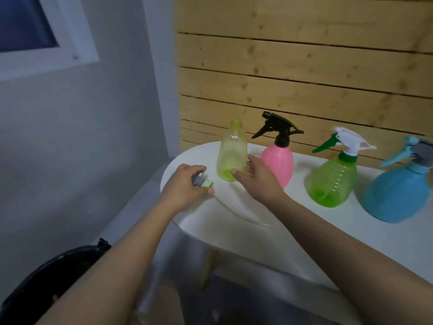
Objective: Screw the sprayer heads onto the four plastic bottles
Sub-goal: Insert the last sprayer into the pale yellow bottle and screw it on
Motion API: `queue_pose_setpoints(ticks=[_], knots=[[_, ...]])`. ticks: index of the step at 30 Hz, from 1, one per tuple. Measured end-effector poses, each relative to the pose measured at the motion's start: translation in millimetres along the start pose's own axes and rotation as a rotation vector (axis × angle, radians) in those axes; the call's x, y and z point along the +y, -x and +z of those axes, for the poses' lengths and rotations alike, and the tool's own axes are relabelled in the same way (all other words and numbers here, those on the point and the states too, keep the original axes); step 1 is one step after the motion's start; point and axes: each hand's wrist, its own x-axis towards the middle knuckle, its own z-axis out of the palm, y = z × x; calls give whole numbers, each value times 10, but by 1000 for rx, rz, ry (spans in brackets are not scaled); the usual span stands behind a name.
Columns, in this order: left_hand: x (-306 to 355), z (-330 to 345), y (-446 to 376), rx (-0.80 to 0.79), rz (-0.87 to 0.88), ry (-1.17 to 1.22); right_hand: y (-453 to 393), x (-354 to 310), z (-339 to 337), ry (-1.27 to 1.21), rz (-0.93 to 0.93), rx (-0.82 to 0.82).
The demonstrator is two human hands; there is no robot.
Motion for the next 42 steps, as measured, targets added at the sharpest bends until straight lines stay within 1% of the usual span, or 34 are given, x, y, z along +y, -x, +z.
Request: queue_pose_setpoints(ticks=[2,6,9,12,16,19,22,25,28,31,35,39,42], knots=[[-51,8,-8,3,-4,-15,-108,-27,135,6,22,55],[-172,4,-57,46,-18,35,-363,-18,369,-53,156,95],[-202,15,-77,44,-22,69,-501,21,454,-168,157,168],[-243,20,-104,36,-3,63,-609,48,534,-207,143,212],[-248,25,-101,13,-11,66,-672,65,584,-181,117,247],[-216,32,-91,-22,-14,64,-608,52,534,-127,92,205],[-144,36,-40,-53,1,75,-388,43,364,-101,38,134],[-67,33,45,-139,0,142,-96,46,92,-87,-15,68],[56,44,145,-246,32,179,233,68,-256,1,-52,62],[226,80,195,-282,63,215,546,114,-649,83,-71,79],[446,189,209,-245,56,303,891,300,-1171,114,-83,125],[627,338,153,-137,36,337,1117,589,-1605,143,18,116],[730,453,97,-105,35,364,1208,736,-1859,69,69,98]])
